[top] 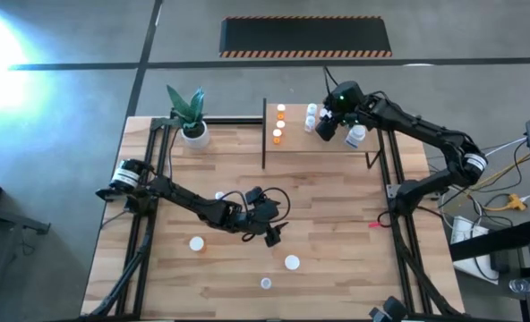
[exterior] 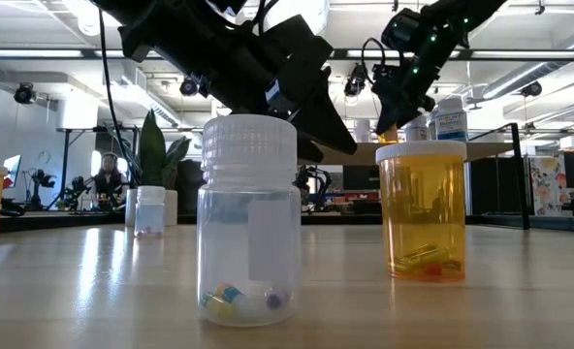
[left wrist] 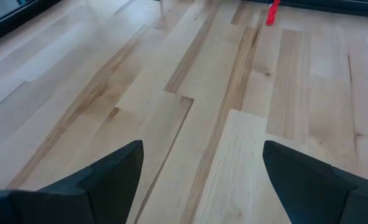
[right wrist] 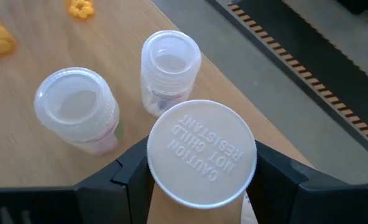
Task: Pick and place medicine bottles onto shelf by color
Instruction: Put the big orange pill bottle on the shelf
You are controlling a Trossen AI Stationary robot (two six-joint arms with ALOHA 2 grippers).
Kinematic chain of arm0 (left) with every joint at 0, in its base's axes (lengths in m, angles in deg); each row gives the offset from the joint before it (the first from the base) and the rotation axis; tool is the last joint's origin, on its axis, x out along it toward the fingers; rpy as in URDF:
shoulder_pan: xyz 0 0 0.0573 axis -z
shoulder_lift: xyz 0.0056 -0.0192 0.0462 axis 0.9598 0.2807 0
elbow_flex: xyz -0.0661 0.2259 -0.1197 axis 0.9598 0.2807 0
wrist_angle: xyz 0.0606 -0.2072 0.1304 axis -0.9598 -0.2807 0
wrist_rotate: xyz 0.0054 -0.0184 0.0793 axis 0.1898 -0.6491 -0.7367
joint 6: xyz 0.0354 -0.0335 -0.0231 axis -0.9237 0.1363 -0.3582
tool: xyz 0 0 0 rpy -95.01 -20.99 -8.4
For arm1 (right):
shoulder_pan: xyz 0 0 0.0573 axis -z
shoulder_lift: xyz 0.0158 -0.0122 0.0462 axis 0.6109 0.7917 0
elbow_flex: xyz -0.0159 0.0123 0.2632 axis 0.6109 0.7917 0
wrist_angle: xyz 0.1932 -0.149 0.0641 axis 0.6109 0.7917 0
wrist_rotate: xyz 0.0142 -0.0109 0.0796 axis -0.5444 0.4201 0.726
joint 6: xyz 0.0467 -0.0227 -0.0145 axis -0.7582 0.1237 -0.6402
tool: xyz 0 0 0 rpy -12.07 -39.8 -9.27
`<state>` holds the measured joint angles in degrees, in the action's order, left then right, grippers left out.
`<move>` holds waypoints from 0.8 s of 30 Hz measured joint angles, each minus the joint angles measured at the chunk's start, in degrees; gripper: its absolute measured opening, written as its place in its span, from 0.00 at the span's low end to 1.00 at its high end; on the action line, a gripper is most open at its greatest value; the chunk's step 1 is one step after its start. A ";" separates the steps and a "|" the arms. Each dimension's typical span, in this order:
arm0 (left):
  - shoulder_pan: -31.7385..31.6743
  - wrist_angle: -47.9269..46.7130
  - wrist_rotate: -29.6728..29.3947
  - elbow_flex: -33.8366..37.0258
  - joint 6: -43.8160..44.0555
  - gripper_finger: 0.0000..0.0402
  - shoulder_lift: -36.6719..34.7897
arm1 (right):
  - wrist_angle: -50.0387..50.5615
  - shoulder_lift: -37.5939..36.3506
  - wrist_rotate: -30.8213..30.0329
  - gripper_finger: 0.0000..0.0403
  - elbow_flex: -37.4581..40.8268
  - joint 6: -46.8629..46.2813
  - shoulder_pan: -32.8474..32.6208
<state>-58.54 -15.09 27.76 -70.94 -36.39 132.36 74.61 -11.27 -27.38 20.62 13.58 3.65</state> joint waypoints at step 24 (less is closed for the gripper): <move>0.24 0.25 0.02 -0.02 0.12 0.78 0.00 | -0.82 -1.09 -4.17 0.67 -0.07 1.36 0.16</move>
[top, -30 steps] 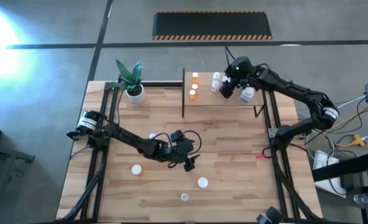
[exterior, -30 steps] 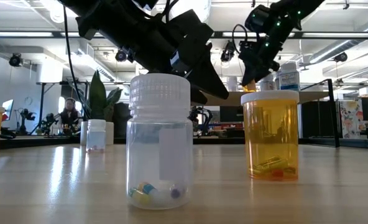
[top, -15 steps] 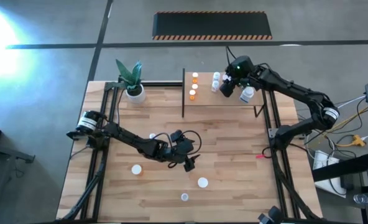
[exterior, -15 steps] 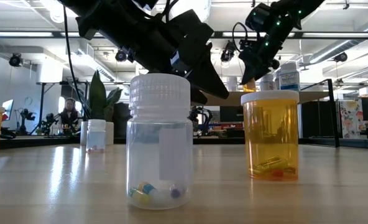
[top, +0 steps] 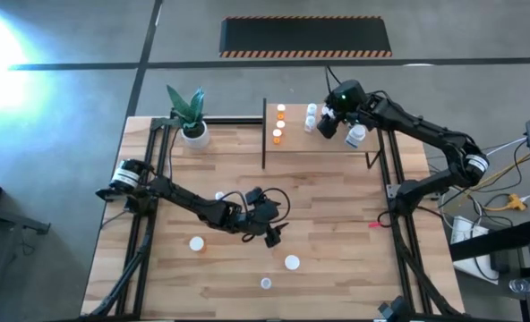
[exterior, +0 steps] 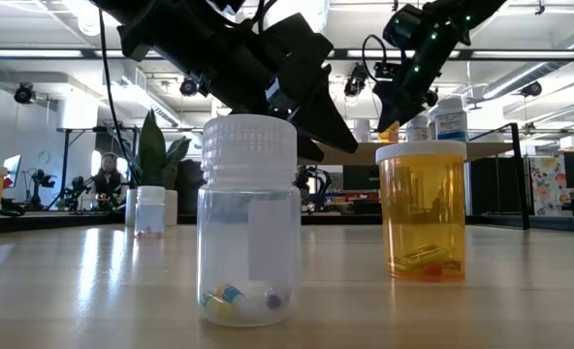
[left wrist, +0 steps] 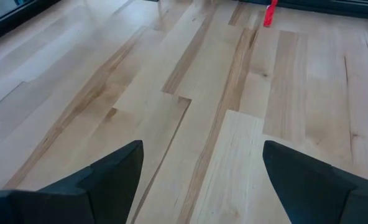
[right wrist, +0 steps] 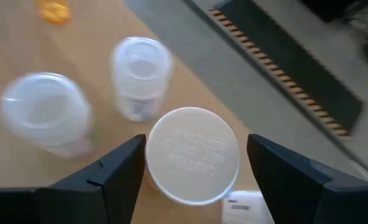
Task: Pick and place medicine bottles onto shelf by color
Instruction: Put the big orange pill bottle on the shelf, then adjust the white pill bottles on the shelf
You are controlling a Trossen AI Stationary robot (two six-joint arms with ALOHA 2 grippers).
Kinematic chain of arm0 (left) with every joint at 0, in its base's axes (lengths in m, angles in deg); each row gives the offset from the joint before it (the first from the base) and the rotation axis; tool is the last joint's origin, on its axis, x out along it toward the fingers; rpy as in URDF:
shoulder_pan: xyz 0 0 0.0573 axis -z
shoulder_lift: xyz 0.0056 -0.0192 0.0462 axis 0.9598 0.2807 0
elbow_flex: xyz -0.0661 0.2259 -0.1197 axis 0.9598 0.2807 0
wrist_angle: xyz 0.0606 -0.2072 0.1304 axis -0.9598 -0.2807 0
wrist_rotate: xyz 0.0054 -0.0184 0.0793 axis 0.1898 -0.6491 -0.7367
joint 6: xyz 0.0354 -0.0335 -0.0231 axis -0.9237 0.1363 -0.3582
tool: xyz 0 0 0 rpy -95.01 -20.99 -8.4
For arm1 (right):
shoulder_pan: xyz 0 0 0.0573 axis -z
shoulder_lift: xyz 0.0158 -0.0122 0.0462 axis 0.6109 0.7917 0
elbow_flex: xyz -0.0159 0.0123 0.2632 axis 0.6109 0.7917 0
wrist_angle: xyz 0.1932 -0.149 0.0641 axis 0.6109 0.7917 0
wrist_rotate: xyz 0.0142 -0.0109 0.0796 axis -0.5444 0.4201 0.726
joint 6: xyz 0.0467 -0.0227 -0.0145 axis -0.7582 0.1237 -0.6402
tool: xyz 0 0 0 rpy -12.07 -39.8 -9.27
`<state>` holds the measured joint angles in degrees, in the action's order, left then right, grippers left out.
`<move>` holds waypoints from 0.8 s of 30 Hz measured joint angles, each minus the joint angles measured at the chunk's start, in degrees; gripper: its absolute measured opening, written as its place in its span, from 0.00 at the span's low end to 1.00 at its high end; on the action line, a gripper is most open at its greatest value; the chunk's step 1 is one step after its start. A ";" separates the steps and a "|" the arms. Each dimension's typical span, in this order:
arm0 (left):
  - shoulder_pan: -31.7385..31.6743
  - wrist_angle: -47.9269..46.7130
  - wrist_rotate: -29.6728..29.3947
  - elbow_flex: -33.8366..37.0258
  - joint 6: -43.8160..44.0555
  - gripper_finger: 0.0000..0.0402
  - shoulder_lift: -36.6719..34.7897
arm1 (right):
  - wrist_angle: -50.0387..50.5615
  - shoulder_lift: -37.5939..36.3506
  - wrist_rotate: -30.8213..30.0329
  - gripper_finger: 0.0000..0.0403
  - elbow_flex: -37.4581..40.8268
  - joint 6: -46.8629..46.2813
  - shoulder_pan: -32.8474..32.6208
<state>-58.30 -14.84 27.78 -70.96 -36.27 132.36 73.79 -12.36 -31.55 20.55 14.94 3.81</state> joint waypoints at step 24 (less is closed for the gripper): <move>0.00 1.21 0.00 -0.04 -0.14 0.78 0.02 | 12.81 -4.00 -3.38 0.31 -7.15 -2.35 3.45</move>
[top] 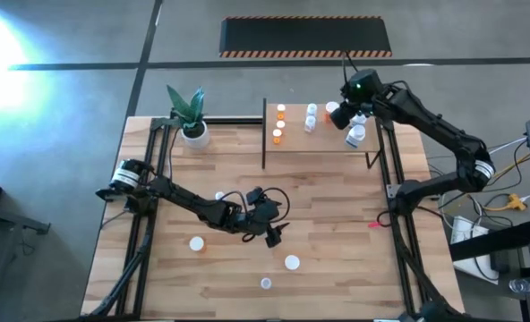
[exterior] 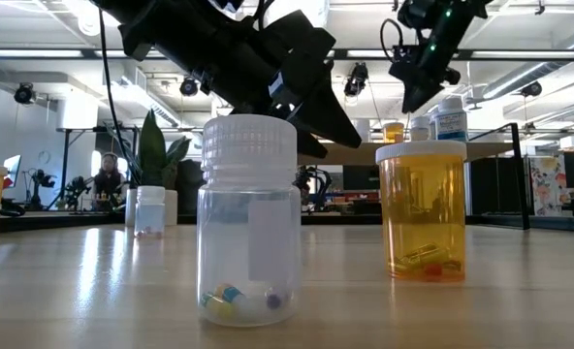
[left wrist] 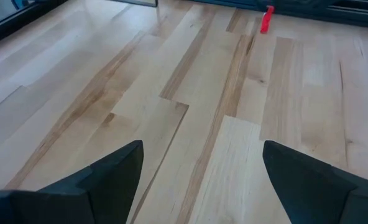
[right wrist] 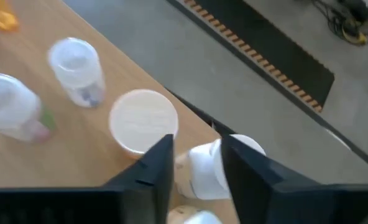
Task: Pick and place medicine bottles onto shelf by color
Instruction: Adjust the white pill bottles on the shelf
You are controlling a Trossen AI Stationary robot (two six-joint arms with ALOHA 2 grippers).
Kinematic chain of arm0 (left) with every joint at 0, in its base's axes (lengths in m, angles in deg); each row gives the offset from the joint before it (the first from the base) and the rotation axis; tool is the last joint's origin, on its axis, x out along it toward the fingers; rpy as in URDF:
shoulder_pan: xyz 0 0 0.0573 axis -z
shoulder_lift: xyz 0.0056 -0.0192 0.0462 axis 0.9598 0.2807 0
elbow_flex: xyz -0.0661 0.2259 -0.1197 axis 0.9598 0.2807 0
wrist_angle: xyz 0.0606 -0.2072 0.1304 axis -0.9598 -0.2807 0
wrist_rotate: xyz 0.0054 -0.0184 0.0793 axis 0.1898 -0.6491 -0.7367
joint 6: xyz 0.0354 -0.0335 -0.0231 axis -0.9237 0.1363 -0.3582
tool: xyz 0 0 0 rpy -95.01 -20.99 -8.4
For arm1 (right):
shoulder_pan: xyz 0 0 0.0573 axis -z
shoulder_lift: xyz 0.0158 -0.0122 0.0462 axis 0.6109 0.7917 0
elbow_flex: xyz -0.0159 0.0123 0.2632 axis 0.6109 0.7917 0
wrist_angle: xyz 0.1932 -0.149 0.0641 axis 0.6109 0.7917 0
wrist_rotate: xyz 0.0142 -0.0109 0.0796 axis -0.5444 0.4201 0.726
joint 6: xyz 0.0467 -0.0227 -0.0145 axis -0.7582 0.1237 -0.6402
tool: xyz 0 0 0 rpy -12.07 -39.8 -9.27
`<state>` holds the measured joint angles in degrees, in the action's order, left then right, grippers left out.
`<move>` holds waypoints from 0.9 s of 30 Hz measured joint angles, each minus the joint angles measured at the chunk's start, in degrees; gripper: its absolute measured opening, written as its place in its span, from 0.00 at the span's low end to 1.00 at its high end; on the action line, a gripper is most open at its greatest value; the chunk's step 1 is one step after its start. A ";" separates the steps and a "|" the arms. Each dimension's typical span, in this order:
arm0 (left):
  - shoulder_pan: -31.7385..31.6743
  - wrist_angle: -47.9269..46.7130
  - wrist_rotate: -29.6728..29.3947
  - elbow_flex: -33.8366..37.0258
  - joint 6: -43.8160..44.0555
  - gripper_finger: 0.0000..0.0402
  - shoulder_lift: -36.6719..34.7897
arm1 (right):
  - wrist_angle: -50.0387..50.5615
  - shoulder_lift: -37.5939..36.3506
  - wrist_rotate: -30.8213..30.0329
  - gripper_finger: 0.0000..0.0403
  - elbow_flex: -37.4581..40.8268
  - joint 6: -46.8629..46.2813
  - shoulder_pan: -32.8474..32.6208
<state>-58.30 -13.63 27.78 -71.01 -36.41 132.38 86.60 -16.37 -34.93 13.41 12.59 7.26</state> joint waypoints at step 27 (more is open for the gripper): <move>0.11 -0.02 0.00 0.00 -0.03 0.78 0.00 | 3.08 -0.28 -0.01 0.02 -1.91 -0.68 4.18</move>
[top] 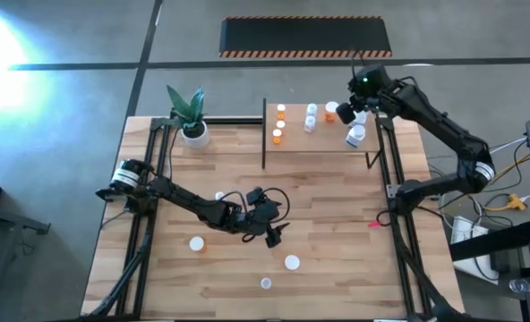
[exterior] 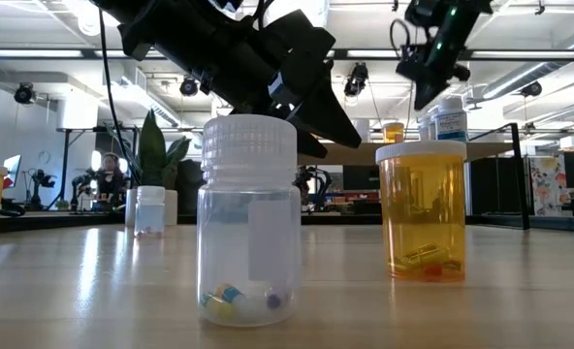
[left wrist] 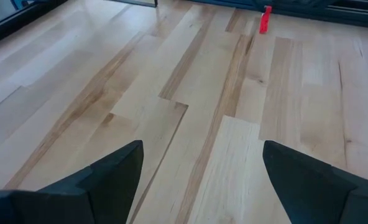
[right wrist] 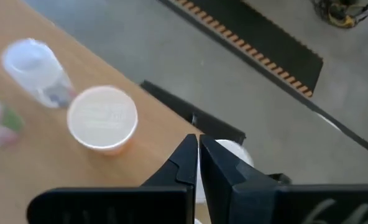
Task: Pick and place medicine bottles onto shelf by color
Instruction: Adjust the white pill bottles on the shelf
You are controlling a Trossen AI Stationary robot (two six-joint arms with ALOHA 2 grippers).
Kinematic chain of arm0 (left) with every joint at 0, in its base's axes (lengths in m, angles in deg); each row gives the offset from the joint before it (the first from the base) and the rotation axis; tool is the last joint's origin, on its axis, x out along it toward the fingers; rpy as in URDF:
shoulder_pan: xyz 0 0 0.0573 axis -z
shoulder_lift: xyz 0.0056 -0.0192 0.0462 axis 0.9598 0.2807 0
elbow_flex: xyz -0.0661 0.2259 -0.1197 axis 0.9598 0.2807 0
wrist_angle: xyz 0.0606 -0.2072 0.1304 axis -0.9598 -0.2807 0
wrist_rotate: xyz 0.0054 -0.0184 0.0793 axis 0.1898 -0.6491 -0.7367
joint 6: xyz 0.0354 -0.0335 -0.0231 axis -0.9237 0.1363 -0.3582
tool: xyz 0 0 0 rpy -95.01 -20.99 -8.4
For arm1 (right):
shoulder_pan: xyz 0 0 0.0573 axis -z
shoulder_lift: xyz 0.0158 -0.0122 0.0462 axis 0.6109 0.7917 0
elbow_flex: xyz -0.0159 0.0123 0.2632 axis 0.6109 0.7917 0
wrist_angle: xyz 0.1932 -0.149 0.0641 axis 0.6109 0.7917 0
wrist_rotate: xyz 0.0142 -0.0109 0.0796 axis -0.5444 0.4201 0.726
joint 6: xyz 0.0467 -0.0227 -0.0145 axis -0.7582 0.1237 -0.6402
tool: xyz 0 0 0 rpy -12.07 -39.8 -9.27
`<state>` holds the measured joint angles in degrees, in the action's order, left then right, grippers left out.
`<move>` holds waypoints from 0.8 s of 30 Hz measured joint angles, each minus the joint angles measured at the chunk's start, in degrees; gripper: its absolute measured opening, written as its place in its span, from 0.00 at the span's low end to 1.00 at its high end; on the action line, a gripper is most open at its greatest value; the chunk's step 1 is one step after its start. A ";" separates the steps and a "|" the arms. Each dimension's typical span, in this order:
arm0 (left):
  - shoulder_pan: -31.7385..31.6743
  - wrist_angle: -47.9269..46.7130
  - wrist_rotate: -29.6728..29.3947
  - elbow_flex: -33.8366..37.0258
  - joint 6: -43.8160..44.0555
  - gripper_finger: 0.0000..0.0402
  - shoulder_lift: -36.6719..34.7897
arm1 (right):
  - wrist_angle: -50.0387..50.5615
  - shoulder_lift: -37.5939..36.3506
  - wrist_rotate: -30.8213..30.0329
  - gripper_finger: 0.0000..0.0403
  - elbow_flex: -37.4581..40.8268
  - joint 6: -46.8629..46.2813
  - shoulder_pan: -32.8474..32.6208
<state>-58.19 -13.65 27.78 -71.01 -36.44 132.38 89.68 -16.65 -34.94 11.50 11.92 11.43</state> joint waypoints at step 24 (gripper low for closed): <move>0.02 0.00 0.00 0.00 -0.01 0.78 0.00 | 24.28 -9.46 5.56 0.02 -1.10 -11.86 -16.46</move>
<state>-58.17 -13.65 27.78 -71.01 -36.44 132.38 113.97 -26.11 -29.38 10.40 0.06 -5.03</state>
